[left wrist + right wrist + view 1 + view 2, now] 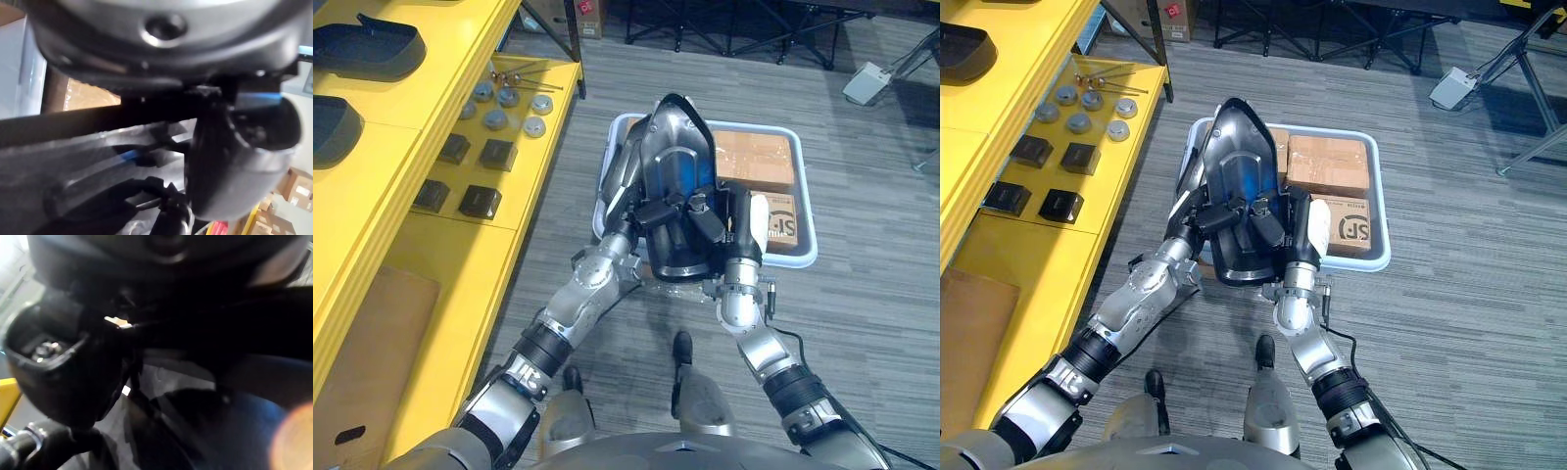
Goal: Walk over and take three plastic housings, then place them on the shelf
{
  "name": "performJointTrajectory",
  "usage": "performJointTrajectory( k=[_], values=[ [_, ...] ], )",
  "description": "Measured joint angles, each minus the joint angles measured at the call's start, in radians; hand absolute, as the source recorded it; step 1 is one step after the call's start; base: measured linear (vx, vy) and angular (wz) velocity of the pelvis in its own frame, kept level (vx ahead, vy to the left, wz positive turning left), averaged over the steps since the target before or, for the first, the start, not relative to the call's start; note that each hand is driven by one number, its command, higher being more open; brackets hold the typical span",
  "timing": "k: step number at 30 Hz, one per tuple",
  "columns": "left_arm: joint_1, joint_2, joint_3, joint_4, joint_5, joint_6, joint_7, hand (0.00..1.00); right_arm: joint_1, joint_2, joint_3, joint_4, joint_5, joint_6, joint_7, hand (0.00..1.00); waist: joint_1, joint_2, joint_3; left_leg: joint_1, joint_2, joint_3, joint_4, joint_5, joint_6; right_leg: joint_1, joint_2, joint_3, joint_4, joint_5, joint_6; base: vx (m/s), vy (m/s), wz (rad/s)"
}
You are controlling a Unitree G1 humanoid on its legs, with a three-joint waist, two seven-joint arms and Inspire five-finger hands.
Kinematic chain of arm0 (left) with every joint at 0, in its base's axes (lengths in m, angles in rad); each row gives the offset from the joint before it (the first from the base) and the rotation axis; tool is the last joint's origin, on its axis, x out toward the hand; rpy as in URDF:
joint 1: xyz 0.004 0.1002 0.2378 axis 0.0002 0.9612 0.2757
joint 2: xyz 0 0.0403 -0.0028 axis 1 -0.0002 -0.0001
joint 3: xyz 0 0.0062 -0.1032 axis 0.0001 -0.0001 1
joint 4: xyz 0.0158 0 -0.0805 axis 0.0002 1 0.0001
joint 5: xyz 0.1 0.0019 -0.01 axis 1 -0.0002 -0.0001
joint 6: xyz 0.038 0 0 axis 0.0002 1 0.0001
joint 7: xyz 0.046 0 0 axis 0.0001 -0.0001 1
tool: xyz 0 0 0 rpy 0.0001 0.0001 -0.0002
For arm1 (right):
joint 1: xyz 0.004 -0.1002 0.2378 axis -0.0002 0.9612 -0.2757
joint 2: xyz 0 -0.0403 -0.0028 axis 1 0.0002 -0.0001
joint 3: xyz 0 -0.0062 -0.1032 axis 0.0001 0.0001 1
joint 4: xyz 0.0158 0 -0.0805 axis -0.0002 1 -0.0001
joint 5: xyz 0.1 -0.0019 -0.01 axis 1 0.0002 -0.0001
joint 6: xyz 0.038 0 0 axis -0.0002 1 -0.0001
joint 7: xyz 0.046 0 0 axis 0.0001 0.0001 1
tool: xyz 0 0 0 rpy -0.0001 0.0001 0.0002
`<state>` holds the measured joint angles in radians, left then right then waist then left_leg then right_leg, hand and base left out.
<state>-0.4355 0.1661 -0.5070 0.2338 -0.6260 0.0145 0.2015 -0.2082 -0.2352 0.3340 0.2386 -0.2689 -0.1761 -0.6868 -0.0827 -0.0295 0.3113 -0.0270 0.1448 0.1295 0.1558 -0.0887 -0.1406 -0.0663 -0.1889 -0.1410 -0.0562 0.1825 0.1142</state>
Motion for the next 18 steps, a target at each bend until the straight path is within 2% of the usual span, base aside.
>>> performJointTrajectory(
  k=[2, 3, 9, 15, 18],
  values=[
    [0.001, 0.0, -0.002, 0.0, -0.041, -0.025, 0.0, 0.0, 0.0, 0.0, -0.002, -0.021, 0.0, 0.0, -0.002, 0.0, 0.0, 0.0, 0.0, 0.002, 0.0, 0.0, 0.0, 0.0, 0.0, 0.003, 0.0, 0.0, 0.0, 0.0, 0.0, 0.0, 0.0, 0.0],
    [0.002, 0.0, -0.004, 0.0, -0.051, -0.044, 0.0, 0.0, 0.0, 0.0, -0.004, -0.036, 0.0, 0.0, -0.003, 1.0, 0.0, 0.0, 0.0, 0.005, 0.0, 0.0, 0.0, 0.0, 0.0, 0.005, 0.0, 0.0, 0.0, 0.0, 0.0, 0.0, 0.0, 0.0],
    [0.013, 0.0, -0.006, 0.0, -0.123, -0.125, 0.0, 0.0, 0.001, 0.006, -0.009, -0.116, -0.001, -0.009, -0.004, 1.0, 0.0, 0.001, -0.001, 0.023, 0.0, 0.002, -0.003, 0.0, 0.0, 0.02, 0.0, 0.001, -0.001, -0.001, 0.0, 0.0, 0.0, 0.0],
    [0.02, -0.014, 0.013, -0.009, -0.15, -0.134, 0.0, 0.0, 0.034, 0.039, -0.012, -0.151, -0.026, -0.037, -0.036, 1.0, 0.011, 0.006, -0.004, 0.057, -0.001, 0.005, -0.021, 0.002, 0.001, 0.054, 0.0, 0.0, -0.018, 0.0, 0.002, 0.0, 0.0, 0.0],
    [0.06, -0.052, 0.043, -0.041, -0.054, -0.126, 0.023, 0.0, 0.057, 0.061, -0.018, -0.16, -0.03, -0.042, -0.04, 1.0, 0.011, 0.007, -0.005, 0.077, -0.002, 0.01, -0.032, 0.002, 0.002, 0.068, 0.0, 0.001, -0.021, 0.001, 0.003, 0.01, 0.008, -0.03]
  ],
)
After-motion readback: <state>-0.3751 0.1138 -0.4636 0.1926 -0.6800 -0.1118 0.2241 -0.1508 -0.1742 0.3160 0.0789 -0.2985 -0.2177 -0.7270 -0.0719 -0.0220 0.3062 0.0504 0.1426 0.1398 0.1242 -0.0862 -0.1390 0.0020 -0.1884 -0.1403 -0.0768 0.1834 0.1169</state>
